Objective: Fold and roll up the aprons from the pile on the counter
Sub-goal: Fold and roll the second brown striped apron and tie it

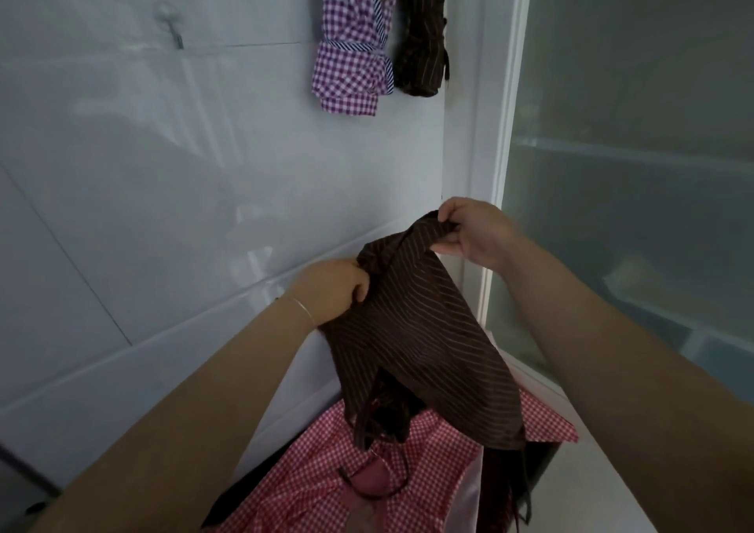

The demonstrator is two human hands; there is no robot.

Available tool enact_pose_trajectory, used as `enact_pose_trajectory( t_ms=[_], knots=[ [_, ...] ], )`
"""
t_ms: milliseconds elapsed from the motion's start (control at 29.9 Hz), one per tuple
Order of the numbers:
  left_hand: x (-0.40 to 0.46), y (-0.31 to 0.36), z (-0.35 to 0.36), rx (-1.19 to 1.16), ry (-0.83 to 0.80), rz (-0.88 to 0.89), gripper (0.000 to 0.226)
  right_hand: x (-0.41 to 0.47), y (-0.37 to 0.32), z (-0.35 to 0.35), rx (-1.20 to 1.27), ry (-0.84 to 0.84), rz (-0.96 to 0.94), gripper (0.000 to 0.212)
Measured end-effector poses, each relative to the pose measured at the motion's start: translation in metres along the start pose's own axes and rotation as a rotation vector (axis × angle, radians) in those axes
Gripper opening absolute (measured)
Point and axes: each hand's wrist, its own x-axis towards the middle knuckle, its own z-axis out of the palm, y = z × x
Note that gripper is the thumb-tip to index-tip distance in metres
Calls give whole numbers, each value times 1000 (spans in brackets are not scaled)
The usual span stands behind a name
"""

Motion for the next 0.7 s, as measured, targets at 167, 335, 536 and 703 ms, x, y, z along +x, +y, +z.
enact_pose_trajectory(
  t_ms=[167,335,536,703],
  knots=[
    [-4,-15,2,-82,28,-306,28,-6,-19,8,-306,-38,-91,42],
    [-13,11,0,-711,-297,-218,61,-13,-33,29,-450,-21,-166,44],
    [-11,10,30,-657,-94,-344,38,-21,-47,38,-648,104,-321,41],
    [-30,-32,-16,-268,-29,-367,27,-19,-34,-3,-1277,217,-373,29]
  ],
)
